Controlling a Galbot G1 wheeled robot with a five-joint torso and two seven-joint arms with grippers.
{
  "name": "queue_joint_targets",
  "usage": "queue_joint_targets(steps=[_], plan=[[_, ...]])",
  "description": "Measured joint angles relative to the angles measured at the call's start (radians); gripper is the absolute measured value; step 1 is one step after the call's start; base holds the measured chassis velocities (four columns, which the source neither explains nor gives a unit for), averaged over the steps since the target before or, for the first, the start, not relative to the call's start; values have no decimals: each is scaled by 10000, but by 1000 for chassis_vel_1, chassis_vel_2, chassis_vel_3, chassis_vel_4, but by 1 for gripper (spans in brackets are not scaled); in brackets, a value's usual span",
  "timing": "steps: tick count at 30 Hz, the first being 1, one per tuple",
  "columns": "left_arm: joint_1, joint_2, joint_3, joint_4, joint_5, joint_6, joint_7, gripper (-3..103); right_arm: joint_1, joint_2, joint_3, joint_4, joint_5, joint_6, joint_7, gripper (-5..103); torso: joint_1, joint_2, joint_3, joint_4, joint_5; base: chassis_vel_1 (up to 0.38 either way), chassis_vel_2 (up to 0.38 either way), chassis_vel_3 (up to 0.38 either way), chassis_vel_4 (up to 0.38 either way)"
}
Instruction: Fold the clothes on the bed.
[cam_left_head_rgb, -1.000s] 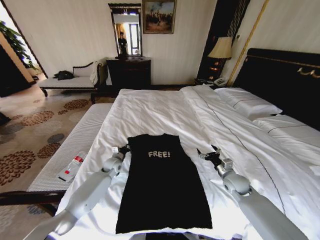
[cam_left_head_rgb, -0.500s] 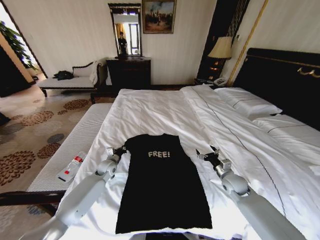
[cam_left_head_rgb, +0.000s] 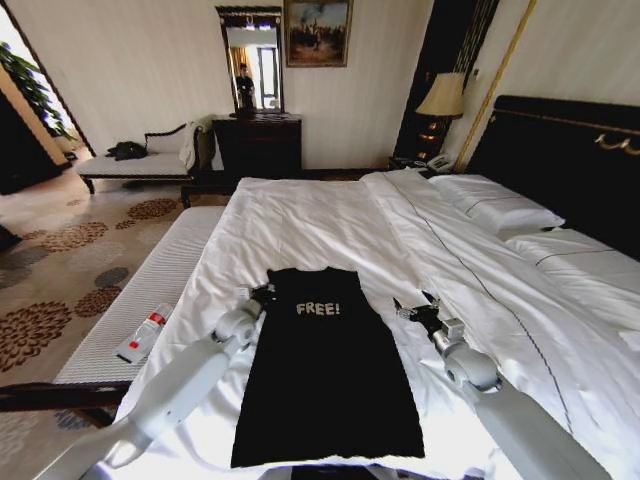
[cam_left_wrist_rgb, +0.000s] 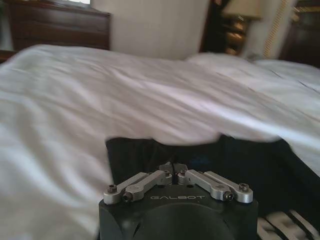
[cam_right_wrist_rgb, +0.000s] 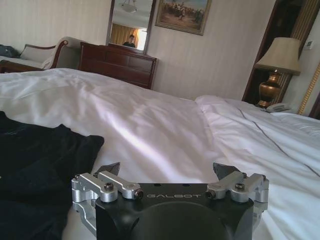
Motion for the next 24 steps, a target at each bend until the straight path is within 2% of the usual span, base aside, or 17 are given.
queue_joint_targets(steps=[3, 8, 20, 24], plan=[[-173, -127, 758, 107, 18, 106, -99, 0, -162, -8, 252, -12, 25, 96, -25, 100, 0, 0, 0, 3, -1, 0, 0, 0, 0], [-267, -374, 1086, 351, 57, 161, -215, 0, -280, -7, 367, -21, 27, 159, -49, 100, 0, 0, 0, 2, -1, 0, 0, 0, 0], [-537, -1284, 1197, 1108, 190, 242, -753, 0, -238, 11, 359, -8, 59, 189, -59, 100, 0, 0, 0, 3, -1, 0, 0, 0, 0], [-617, -1331, 1365, 1106, 124, 342, -834, 0, -224, 13, 345, -16, 83, 196, -62, 100, 0, 0, 0, 2, -3, 0, 0, 0, 0]])
